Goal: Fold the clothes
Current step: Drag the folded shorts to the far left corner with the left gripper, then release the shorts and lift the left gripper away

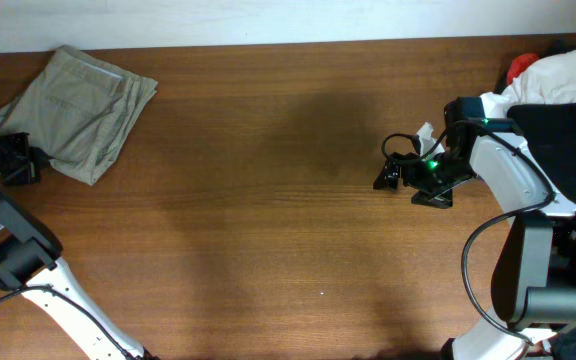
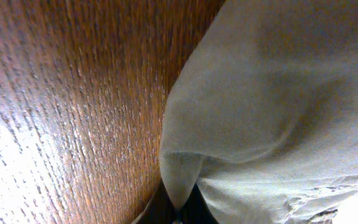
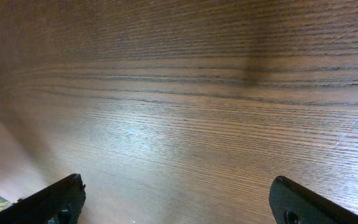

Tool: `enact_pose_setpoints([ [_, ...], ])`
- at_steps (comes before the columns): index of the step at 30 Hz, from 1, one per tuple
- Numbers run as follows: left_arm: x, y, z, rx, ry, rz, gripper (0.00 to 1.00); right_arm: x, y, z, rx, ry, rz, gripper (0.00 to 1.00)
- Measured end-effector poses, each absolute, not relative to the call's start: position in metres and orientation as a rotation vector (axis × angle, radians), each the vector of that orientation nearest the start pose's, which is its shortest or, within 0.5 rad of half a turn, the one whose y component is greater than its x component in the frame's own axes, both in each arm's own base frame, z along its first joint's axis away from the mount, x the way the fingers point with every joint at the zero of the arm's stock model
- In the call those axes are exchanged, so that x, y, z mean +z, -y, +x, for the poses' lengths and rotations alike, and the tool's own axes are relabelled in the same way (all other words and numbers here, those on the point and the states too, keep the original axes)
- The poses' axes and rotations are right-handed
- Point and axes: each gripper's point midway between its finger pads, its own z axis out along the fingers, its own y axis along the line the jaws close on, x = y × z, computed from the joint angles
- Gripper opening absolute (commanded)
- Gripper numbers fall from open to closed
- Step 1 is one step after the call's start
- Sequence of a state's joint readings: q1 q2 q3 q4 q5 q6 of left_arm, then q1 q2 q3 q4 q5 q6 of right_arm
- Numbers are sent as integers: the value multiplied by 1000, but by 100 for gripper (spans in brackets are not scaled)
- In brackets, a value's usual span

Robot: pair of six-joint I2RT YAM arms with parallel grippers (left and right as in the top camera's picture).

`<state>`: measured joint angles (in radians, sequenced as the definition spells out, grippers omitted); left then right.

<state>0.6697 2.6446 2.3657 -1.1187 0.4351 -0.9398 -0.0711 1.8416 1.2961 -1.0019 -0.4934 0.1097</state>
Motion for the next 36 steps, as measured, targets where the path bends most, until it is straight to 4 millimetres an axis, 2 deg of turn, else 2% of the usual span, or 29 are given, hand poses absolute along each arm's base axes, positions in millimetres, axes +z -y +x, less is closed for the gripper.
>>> enact_pose_setpoints([
  [4, 3, -275, 475, -632, -2097, -2097, 1, 67, -57, 341, 765, -3022, 265, 99],
  [5, 2, -267, 480, -606, -2108, -2094, 7, 67, -57, 341, 765, -3022, 264, 99],
  [6, 2, -259, 486, -570, -2113, -2096, 19, 67, -57, 341, 765, -3022, 264, 99],
  [7, 2, -249, 491, -554, -2120, -2098, 23, 67, -57, 341, 765, -3022, 264, 99],
  [8, 3, -232, 503, -539, -2140, -2075, 23, 67, -57, 341, 764, -3022, 264, 99],
  [9, 4, -210, 515, -535, -2170, -2042, 28, 67, -57, 341, 765, -3022, 264, 99],
  [11, 5, -185, 527, -531, -2209, -1997, 46, 67, -57, 341, 765, -3022, 265, 99],
  [13, 8, -174, 536, -528, -2218, -1959, 48, 67, -57, 341, 765, -3022, 265, 99],
  [14, 8, -172, 537, -519, -2217, -1955, 49, 67, -57, 341, 765, -3022, 264, 99],
  [17, 9, -172, 539, -524, -2210, -1954, 60, 67, -57, 341, 765, -3022, 264, 99],
  [19, 10, -171, 539, -529, -2224, -1936, 61, 67, -57, 341, 765, -3022, 264, 99],
  [22, 9, -168, 527, -524, -2268, -1960, 64, 67, -57, 341, 765, -3022, 264, 99],
  [25, 10, -168, 525, -528, -2328, -1886, 64, 67, -57, 341, 765, -3022, 264, 99],
  [31, 15, -182, 504, -318, -2434, -1782, 64, 67, -57, 341, 765, -3022, 264, 99],
  [32, 23, -184, 504, -303, -2437, -1748, 64, 67, -57, 341, 765, -3021, 265, 99],
  [33, 42, -185, 505, -294, -2431, -1694, 64, 67, -57, 341, 765, -3021, 265, 99],
  [35, 107, -181, 508, -291, -2391, -1542, 64, 67, -57, 342, 765, -3021, 264, 99],
  [36, 145, -174, 505, -296, -2371, -1465, 65, 67, -57, 349, 757, -2990, 249, 99],
])
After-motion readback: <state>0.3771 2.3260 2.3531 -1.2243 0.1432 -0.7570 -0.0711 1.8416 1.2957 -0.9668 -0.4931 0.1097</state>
